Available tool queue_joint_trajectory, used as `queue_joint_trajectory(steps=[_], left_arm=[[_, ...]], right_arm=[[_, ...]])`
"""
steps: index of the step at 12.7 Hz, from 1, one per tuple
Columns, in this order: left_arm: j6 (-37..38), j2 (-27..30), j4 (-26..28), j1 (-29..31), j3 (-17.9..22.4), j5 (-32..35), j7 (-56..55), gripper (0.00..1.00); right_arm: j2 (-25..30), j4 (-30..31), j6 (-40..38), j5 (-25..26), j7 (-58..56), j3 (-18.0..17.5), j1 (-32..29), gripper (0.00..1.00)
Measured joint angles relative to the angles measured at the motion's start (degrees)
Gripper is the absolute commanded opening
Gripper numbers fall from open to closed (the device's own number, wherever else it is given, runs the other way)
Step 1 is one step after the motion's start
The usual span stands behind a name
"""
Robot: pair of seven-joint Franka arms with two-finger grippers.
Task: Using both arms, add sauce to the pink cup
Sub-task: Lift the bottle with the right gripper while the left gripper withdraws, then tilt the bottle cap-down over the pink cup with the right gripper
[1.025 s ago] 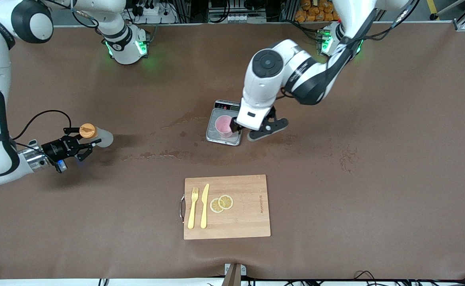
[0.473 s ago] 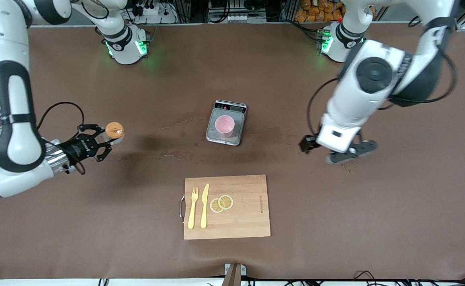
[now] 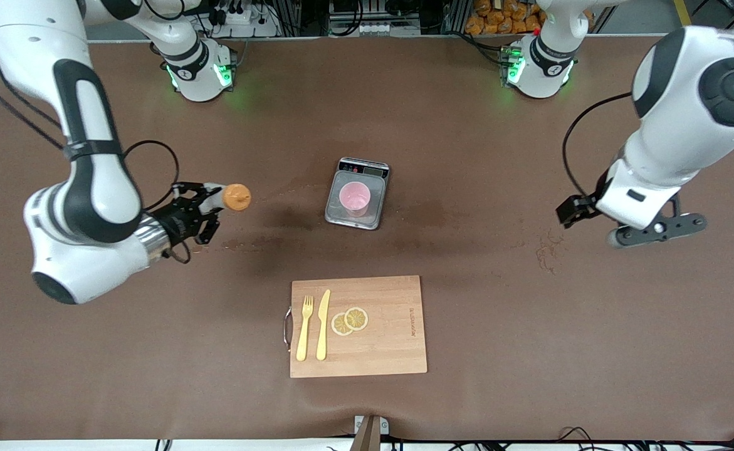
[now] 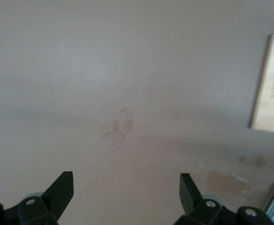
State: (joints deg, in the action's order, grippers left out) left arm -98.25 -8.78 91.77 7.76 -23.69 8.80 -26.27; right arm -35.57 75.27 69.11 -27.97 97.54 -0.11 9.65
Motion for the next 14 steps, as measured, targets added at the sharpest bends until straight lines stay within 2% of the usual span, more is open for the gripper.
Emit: queue_joint_trajectory(steps=[4,6,9,10,14], left_arm=[[4.1,4.4,0.0,4.5,0.0,-4.0,7.5,1.0],[4.3,6.1,0.1,5.8,2.0,-6.1,13.6,1.0],[5.2,7.6,0.1,0.3,11.6,-6.8,21.8,1.0],[5.3,7.8,0.1,-0.9,13.3,-6.8,23.1,1.0],[5.3,8.4,0.1,-2.2,13.9,-6.8,24.1,1.0]], right_arm=[[0.0,-0.4,0.6,6.5,8.7,0.1,7.1,0.32],[0.0,-0.5,0.6,8.6,12.5,0.1,8.2,0.32],[-0.4,-0.5,0.4,13.6,19.2,0.1,12.8,0.32],[-0.6,-0.5,0.4,14.2,21.2,0.1,14.3,0.32],[-1.1,-0.4,-0.8,17.4,24.7,0.1,17.1,0.32]])
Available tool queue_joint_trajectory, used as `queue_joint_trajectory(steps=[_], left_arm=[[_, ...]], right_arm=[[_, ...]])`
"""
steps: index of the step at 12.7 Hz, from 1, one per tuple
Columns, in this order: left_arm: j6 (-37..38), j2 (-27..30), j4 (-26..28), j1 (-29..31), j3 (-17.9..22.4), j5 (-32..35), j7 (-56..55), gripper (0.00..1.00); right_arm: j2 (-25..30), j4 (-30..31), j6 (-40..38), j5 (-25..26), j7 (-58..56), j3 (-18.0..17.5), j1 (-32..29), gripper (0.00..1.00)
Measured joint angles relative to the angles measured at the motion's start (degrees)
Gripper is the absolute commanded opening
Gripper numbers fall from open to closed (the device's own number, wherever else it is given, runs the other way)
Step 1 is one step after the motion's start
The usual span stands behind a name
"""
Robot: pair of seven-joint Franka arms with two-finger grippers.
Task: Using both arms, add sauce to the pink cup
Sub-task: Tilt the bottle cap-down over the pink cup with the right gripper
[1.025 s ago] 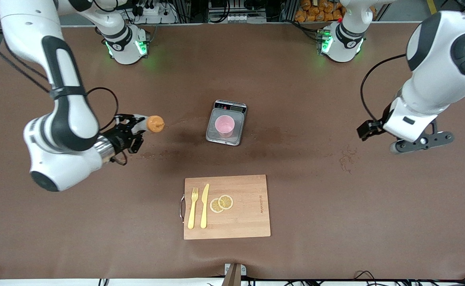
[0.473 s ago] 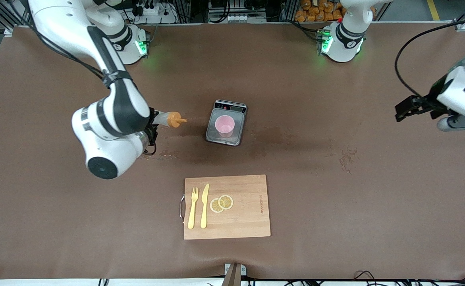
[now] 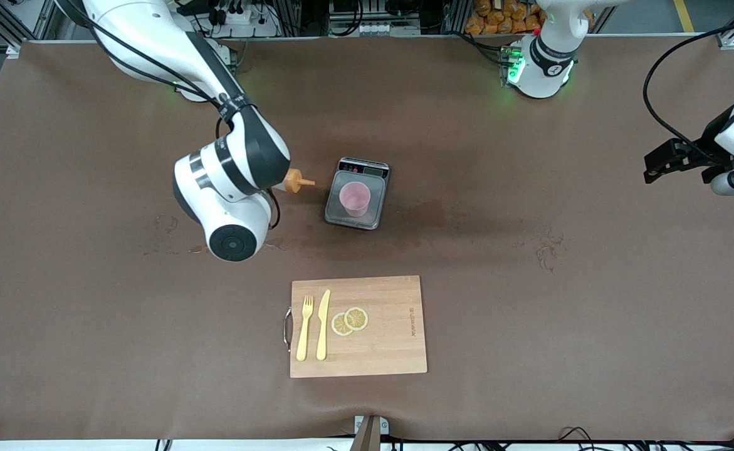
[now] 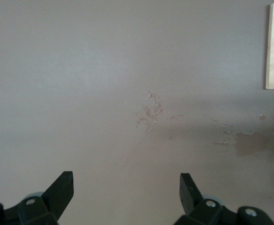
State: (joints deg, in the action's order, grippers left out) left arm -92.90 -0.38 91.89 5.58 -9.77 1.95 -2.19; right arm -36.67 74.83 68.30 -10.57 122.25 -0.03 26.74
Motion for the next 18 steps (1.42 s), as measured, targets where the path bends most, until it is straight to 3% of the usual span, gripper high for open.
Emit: queue_joint_trajectory(steps=[6,12,15,18], left_arm=[[0.2,0.3,-0.2,-0.2,-0.1,0.0,0.0,1.0],[0.3,0.3,-0.2,-0.1,0.0,-0.1,0.0,1.0],[0.3,0.3,-0.2,0.0,0.1,-0.1,0.0,1.0],[0.3,0.3,-0.2,0.0,0.1,-0.1,0.0,1.0]], right_arm=[[-3.0,0.1,-2.3,3.2,4.9,0.0,5.0,0.28],[-3.9,-0.5,-2.6,3.3,6.5,0.7,5.1,0.18],[-3.9,-2.8,-5.6,3.6,6.6,1.2,4.9,0.06],[-4.0,-4.0,-6.3,3.7,6.6,1.3,4.5,0.05]])
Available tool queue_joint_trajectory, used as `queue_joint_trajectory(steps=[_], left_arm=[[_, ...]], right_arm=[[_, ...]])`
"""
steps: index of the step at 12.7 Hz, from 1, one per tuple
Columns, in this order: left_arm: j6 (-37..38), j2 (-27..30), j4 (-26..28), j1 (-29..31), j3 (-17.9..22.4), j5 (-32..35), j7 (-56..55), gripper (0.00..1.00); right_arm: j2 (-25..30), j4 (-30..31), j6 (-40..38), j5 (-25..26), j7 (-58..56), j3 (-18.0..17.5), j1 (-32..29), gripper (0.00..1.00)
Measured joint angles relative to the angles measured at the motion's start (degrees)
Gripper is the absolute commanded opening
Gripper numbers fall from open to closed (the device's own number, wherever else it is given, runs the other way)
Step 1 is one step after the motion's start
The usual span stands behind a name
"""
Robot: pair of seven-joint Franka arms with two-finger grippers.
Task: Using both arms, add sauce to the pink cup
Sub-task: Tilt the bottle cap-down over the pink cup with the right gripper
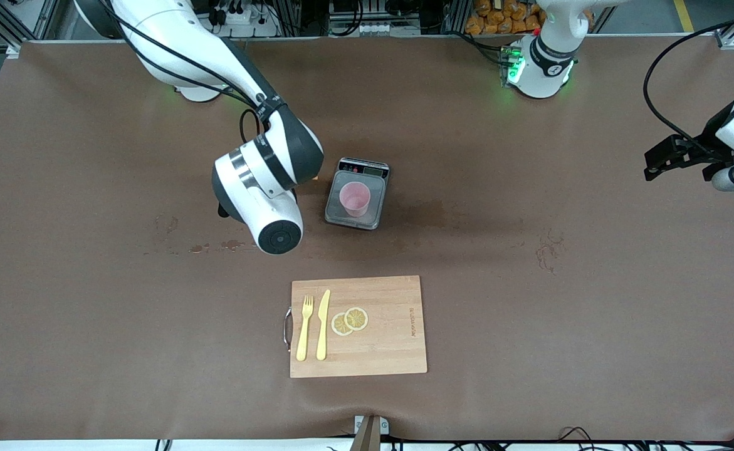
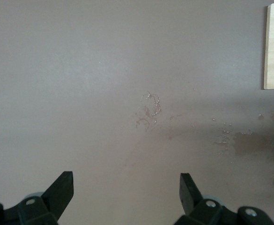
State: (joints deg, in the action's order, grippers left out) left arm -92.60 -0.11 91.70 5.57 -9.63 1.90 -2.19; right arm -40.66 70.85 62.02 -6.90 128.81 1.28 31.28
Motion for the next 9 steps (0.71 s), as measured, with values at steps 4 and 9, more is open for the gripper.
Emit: queue_joint_trajectory(steps=[4,9], left_arm=[[0.1,0.0,0.0,0.0,0.1,0.0,0.0,1.0],[0.2,0.0,0.0,0.2,0.2,0.0,0.0,1.0]], right_arm=[[-0.6,-2.1,-5.3,2.1,1.1,-0.1,0.1,0.01],[-1.6,-3.6,-7.2,3.6,1.1,-0.2,0.2,0.0]])
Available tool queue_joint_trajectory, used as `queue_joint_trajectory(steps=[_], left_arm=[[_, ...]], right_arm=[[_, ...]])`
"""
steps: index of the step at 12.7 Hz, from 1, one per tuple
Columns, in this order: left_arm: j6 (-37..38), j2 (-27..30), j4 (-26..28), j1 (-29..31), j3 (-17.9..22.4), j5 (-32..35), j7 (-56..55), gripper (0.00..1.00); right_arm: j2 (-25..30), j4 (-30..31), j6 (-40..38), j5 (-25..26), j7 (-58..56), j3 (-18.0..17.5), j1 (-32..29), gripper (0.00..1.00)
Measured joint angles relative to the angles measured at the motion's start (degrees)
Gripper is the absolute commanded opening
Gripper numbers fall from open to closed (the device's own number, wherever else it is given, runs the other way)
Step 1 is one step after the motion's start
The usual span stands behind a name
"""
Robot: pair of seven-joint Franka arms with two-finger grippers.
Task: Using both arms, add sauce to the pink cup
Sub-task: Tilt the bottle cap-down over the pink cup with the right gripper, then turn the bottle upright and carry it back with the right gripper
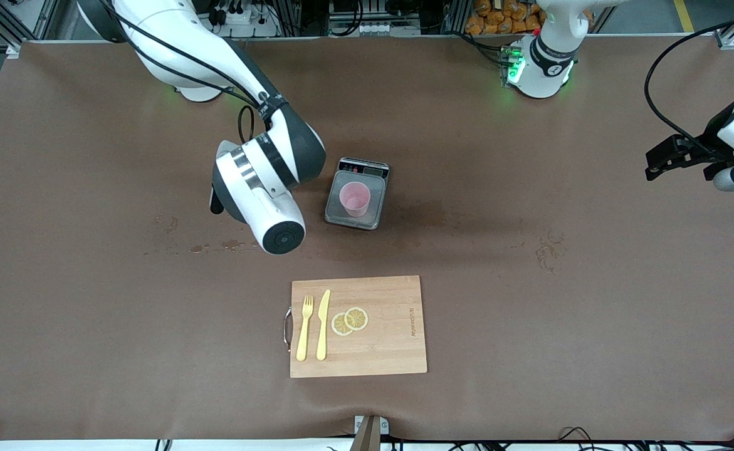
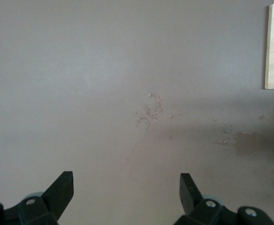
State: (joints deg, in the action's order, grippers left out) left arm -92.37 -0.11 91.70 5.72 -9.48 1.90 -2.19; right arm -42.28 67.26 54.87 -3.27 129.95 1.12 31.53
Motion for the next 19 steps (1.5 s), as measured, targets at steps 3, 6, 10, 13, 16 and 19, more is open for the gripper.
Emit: queue_joint_trajectory(steps=[3,6,10,13,16,19], left_arm=[[0.1,0.0,0.0,0.1,0.0,0.0,0.0,1.0],[0.3,0.0,0.0,0.1,0.1,0.0,0.0,1.0],[0.8,0.0,0.0,0.0,-0.1,0.0,0.0,1.0],[0.9,0.0,0.1,0.0,-0.2,0.0,0.0,1.0],[0.9,0.0,0.2,-0.2,-0.2,0.0,0.0,1.0],[0.9,0.0,0.3,-0.3,-0.2,0.0,0.0,1.0]], right_arm=[[-0.5,-0.2,0.0,0.0,0.0,0.0,0.0,0.0],[-0.4,-0.9,0.0,-0.1,-2.5,0.0,-0.7,0.0],[0.1,-2.1,-0.1,-3.7,-9.3,0.0,-4.8,0.0],[2.0,-2.7,-0.1,-8.3,-14.7,0.0,-9.9,0.0],[2.9,-2.7,0.3,-10.3,-19.9,0.0,-12.4,0.0],[2.9,-2.7,0.8,-13.4,-25.8,0.1,-15.2,0.0]])
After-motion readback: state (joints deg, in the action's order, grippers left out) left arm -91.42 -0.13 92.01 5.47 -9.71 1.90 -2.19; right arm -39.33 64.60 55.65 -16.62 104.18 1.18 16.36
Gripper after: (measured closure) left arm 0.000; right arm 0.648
